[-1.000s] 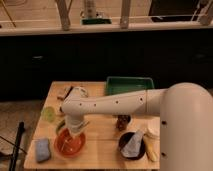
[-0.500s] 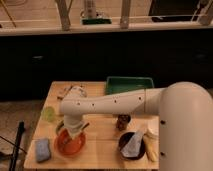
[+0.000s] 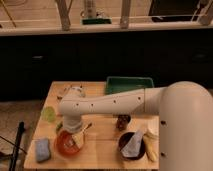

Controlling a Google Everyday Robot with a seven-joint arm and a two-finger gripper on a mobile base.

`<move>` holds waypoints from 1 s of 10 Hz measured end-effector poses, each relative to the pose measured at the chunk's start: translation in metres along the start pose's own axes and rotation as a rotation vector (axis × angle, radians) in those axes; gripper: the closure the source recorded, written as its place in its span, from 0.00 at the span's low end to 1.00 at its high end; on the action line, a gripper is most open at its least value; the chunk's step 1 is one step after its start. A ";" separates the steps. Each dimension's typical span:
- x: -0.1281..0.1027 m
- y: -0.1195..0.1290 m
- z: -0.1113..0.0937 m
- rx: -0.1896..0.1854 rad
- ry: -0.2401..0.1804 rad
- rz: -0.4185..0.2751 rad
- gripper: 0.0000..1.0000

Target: Place fork in red bowl

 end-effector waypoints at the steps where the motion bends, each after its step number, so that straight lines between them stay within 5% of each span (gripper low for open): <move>1: -0.001 0.001 0.000 -0.001 0.000 -0.001 0.20; 10: 0.003 0.005 -0.001 -0.020 -0.008 0.001 0.20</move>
